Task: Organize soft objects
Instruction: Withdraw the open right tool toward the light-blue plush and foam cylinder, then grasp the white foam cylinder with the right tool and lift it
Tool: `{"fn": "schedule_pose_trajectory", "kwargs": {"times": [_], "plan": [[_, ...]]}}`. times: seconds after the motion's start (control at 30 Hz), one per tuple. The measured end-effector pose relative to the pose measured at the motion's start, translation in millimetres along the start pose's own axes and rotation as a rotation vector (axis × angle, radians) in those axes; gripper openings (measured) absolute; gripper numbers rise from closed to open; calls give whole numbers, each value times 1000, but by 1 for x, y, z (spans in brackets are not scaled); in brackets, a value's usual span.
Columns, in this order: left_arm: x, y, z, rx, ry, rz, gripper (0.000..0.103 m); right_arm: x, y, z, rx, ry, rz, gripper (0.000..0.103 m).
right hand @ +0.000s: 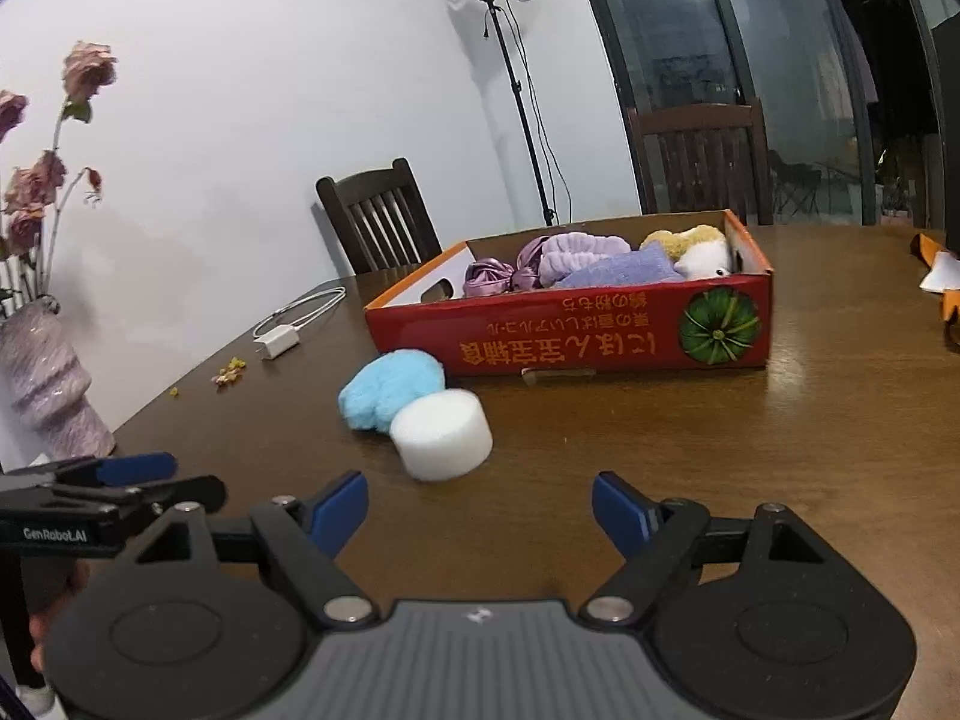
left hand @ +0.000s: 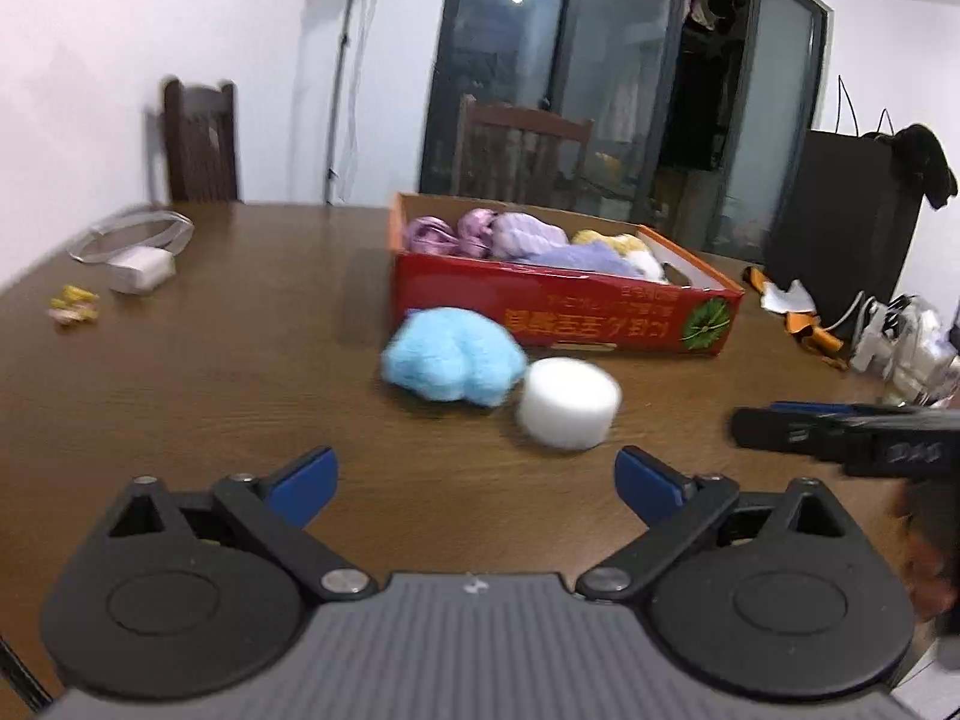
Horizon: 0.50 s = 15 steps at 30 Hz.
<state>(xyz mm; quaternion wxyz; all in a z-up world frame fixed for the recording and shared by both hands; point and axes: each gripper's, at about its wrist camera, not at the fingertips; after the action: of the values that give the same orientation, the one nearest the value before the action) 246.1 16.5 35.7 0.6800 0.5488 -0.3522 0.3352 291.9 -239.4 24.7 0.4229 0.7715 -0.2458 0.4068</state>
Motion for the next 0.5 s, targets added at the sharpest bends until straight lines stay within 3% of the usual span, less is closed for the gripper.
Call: {"fn": "schedule_pose_trajectory", "kwargs": {"times": [0.07,0.1,0.2,0.27,0.37,0.5], "plan": [[11,-22,5,-54,9,-24,74,9,-20,1,16,-2,-7,71],[16,-33,6,-78,14,-30,69,13,-30,3,26,-7,-10,68],[27,-69,7,-87,47,-51,56,25,-63,9,52,-49,-12,57],[30,-90,4,-93,68,-88,37,29,-79,14,73,-86,-29,45],[28,-102,-4,-160,121,-96,33,26,-97,21,133,-130,-70,28],[24,-107,-14,-214,158,-98,33,23,-101,24,154,-149,-77,27]]}}
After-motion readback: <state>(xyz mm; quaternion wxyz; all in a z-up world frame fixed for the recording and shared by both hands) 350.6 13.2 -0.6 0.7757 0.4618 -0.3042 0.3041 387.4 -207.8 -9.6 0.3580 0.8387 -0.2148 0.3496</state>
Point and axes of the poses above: each gripper's, at about its wrist camera, not at the fingertips, and y roughly against the way its jaws point, z to its right, x to its top
